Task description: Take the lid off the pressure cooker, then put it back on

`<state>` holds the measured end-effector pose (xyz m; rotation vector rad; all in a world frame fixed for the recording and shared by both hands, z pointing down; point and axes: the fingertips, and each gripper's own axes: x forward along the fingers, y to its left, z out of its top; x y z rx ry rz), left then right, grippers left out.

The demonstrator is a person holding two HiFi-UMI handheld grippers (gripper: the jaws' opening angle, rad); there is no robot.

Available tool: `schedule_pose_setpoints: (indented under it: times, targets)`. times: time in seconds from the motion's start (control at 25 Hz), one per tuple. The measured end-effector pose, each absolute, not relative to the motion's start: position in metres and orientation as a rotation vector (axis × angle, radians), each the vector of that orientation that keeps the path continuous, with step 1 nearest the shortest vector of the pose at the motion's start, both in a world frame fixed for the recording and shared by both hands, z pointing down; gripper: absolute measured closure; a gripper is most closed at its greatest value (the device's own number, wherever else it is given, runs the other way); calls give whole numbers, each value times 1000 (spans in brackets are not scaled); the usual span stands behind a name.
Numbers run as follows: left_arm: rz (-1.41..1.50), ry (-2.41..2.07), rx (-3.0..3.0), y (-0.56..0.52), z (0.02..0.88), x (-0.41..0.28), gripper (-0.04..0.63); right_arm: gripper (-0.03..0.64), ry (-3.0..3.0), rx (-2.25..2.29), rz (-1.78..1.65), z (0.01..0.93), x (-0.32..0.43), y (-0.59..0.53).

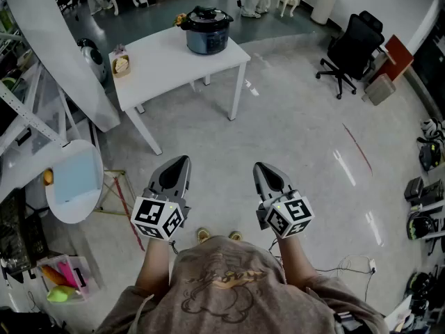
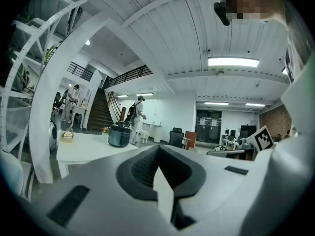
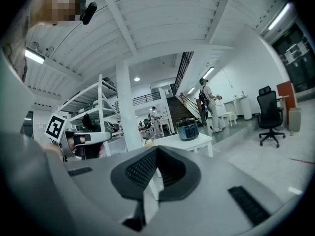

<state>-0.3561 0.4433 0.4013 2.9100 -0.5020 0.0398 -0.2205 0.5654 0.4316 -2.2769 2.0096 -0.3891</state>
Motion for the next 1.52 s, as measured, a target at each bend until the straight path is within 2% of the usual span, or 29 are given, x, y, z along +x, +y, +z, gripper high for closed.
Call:
schedule_pose_setpoints:
  times: [0.8,1.52]
  targets:
    - [48,-369,2907,375,412,-331,594,620,1936,-2366,-359,449,-211,499]
    - [25,-404,2906,232,402,-188,593,620,2039,-2248,-374,437,-79,342]
